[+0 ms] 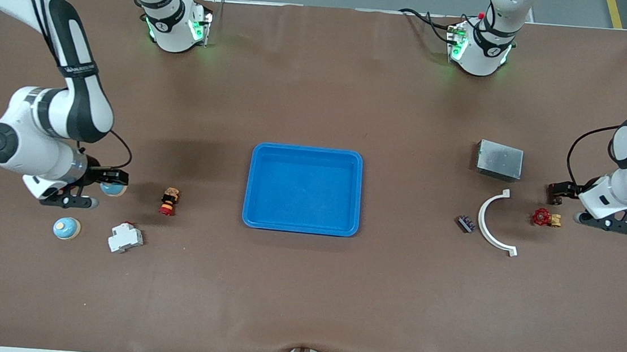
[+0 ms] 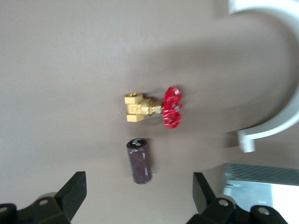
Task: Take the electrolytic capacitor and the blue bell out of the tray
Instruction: 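Carry the bell beside the buttons while the left gripper releases the capacitor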
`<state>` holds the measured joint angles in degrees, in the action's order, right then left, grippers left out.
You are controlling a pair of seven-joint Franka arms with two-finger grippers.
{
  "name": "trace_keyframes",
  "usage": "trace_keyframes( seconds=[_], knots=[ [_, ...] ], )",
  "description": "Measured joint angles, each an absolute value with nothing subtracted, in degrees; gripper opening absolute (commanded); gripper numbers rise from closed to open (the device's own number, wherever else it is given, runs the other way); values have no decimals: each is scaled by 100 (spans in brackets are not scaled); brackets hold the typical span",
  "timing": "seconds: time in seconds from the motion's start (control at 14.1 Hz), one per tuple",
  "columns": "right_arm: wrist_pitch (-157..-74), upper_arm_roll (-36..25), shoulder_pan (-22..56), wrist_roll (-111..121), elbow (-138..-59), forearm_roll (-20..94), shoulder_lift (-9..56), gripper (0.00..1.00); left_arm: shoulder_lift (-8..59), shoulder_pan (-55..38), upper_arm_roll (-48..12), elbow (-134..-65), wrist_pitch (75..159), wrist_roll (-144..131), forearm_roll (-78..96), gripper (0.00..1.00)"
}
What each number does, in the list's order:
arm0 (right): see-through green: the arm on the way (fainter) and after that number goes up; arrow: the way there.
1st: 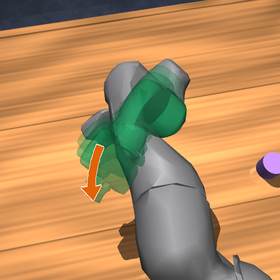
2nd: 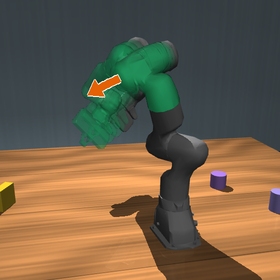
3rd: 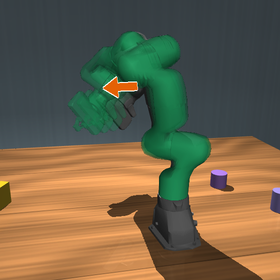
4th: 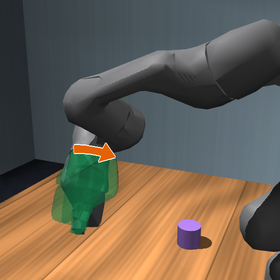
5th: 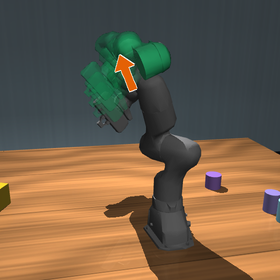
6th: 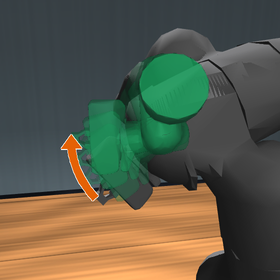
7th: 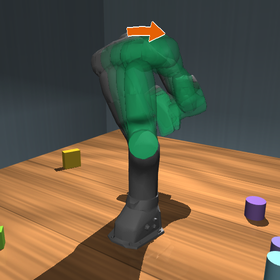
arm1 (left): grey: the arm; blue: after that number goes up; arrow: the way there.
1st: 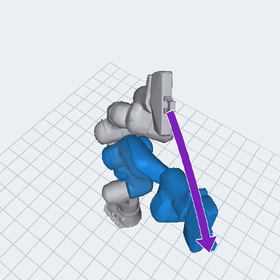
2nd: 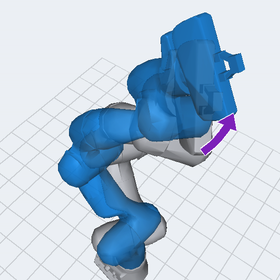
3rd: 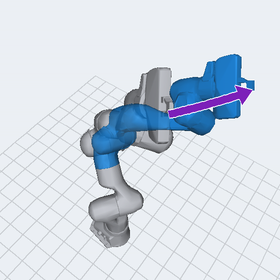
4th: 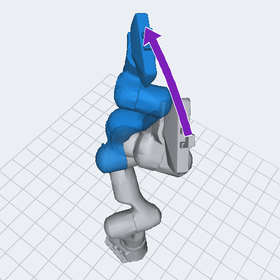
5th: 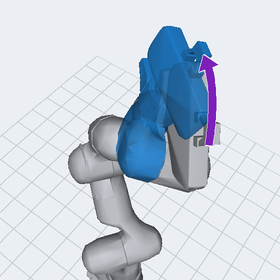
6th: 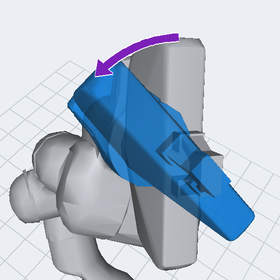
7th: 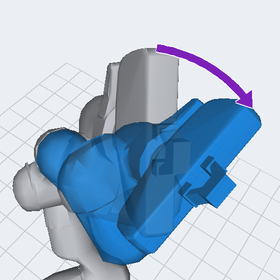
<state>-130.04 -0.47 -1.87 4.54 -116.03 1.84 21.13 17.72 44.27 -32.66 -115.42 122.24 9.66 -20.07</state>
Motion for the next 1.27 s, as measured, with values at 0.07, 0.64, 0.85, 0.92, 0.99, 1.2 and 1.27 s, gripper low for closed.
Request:
trace_keyframes(
  seconds=[0.07, 0.64, 0.85, 0.92, 0.99, 1.2, 1.27],
  knots=[
    [-13278, -46, -209, 568, -11872, 184, 2073, 0, 1541, 4428, -3313, -11468, 12032, 966, -1819, 100],
    [-13947, -33, -784, 1442, -12322, 235, 2015, 0, 188, 4423, -3676, -10139, 10787, -57, -507, 100],
    [-14085, 23, -783, 1442, -12445, 326, 2043, 0, 150, 4401, -3877, -9392, 10289, -210, -487, 100],
    [-14146, 34, -783, 1442, -12467, 334, 2075, 0, 150, 4389, -3908, -9249, 10193, -212, -487, 100],
    [-14203, 45, -779, 1442, -12479, 343, 2120, 0, 152, 4377, -3928, -9161, 10090, -212, -487, 100],
    [-14428, 106, -746, 1442, -12495, 360, 2288, 0, 160, 4364, -4104, -9051, 9886, -221, -481, 100],
    [-14460, 114, -745, 1442, -12496, 360, 2336, 0, 159, 4358, -4196, -8997, 9806, -242, -479, 100]
  ],
)
